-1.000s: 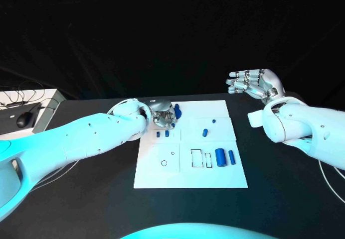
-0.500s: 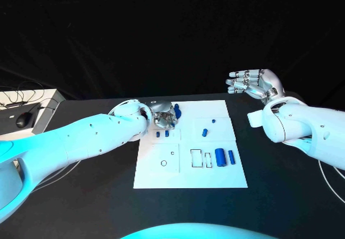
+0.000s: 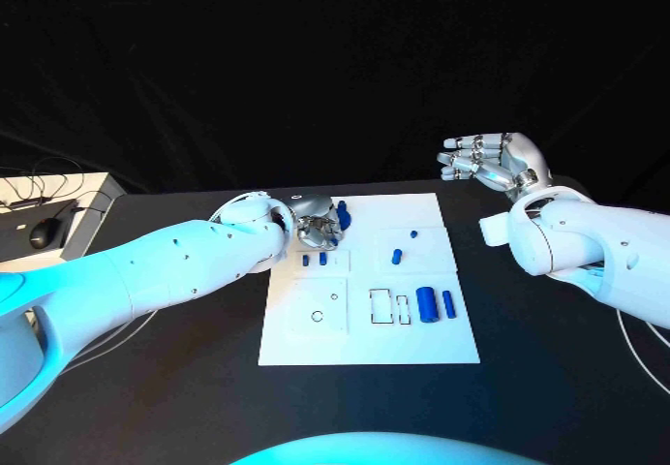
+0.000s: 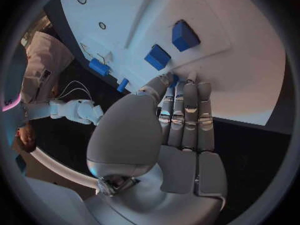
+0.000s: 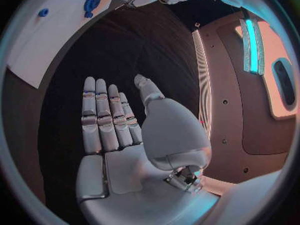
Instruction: Assemble the parts on the task board
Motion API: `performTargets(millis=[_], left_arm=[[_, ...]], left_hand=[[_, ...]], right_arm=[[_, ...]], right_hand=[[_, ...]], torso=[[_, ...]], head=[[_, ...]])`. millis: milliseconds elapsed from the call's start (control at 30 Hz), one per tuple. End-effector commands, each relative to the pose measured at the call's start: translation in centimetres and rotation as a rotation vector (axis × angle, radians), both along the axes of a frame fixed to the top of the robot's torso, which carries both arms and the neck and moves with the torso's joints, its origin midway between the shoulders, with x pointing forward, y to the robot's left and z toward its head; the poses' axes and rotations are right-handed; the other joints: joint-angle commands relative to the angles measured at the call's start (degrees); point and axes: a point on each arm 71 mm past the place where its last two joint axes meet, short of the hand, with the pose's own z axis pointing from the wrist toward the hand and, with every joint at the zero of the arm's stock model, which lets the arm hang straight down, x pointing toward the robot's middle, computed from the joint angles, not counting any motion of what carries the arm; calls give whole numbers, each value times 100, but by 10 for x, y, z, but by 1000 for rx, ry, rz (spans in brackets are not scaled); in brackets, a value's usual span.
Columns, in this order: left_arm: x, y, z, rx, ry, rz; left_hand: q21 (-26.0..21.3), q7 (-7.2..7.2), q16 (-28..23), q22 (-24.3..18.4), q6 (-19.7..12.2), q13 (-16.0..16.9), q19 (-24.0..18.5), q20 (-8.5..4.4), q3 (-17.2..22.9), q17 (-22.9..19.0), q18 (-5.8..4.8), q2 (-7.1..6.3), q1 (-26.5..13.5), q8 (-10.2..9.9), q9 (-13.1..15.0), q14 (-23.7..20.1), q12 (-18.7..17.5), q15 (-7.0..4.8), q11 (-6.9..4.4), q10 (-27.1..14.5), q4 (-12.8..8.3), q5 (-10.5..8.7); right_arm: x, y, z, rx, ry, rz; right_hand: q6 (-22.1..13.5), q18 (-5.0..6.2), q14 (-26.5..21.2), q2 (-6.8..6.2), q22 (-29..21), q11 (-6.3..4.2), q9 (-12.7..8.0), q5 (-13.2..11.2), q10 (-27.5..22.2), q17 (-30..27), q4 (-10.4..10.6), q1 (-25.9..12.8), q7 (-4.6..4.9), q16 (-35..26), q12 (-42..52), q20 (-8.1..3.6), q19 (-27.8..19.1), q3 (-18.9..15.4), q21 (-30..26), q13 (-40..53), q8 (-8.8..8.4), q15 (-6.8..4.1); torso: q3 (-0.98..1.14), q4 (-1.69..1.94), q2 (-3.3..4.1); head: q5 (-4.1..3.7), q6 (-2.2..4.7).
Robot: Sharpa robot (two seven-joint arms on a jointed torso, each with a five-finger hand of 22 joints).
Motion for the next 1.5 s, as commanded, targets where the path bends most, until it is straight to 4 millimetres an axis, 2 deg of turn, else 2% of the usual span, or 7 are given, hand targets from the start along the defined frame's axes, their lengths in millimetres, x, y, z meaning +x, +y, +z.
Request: performTargets(millis=[33, 433, 733, 1000, 1233, 1500], left_arm=[[-2, -2, -5, 20, 35, -19], [-1, -2, 0, -40, -4, -24], [-4, -2, 5, -96, -26, -20], [-6, 2, 16, -140, -37, -12], [-9, 15, 24, -150, -16, 4], [-13, 32, 23, -136, 3, 27]], left_hand=[[50, 9, 38, 60, 78, 5, 29, -18, 76, 16, 42, 90, 11, -27, -6, 73, -31, -1, -9, 87, -30, -20], [234, 33, -16, 95, 234, 9, 62, -114, 194, 18, 21, 221, -8, -29, -6, 297, -42, -63, -58, 262, -283, -26], [259, 40, -38, 87, 235, 6, 66, -105, 200, 29, 35, 228, -45, -33, -9, 324, -46, -64, -55, 256, -311, -24], [271, 52, -52, 80, 220, 6, 64, -81, 213, 42, 61, 219, -57, -32, -9, 331, -45, -61, -47, 241, -332, -22], [274, 55, -57, 78, 220, 7, 60, -73, 217, 47, 69, 211, -65, -31, -8, 329, -44, -58, -45, 241, -337, -21], [272, 57, -64, 75, 212, 7, 51, -69, 216, 51, 70, 198, -73, -32, -9, 317, -45, -54, -40, 230, -336, -22]], right_arm=[[0, 2, 1, 4, -8, 18], [-1, 2, 1, 4, -9, 18], [0, 2, 1, 5, -9, 19], [0, 2, 1, 4, -9, 19], [0, 1, 1, 3, -8, 16], [0, 0, 0, 2, -7, 13]], right_hand=[[-20, 14, -39, 1, -7, 4, -5, 28, -33, -6, -27, 42, 12, -15, -21, -10, -44, -11, 28, -6, -37, -20], [-11, 14, -45, 3, -7, 4, -5, 36, -35, -7, -30, 37, 10, -17, -22, -10, -48, -6, 30, -6, -37, -19], [-11, 14, -45, 3, -7, 4, -5, 36, -35, -7, -30, 37, 10, -17, -22, -10, -48, -6, 30, -6, -37, -19], [3, 12, -50, 4, -7, 5, -4, 45, -36, -7, -35, 33, 11, -17, -22, -8, -54, 3, 31, -6, -36, -17], [3, 12, -53, 6, -7, 5, -4, 46, -38, -6, -38, 33, 11, -16, -21, -8, -58, 9, 31, -6, -35, -16], [3, 12, -53, 6, -7, 5, -4, 46, -38, -6, -38, 33, 11, -16, -21, -8, -58, 9, 31, -6, -35, -16]], torso=[[-2, 0, -4], [-3, 3, -6], [1, -6, -8], [-2, 8, -17], [-6, 11, -16], [-21, 23, -10]], head=[[0, -5], [2, 1], [20, 19], [29, 31], [43, 48], [34, 51]])
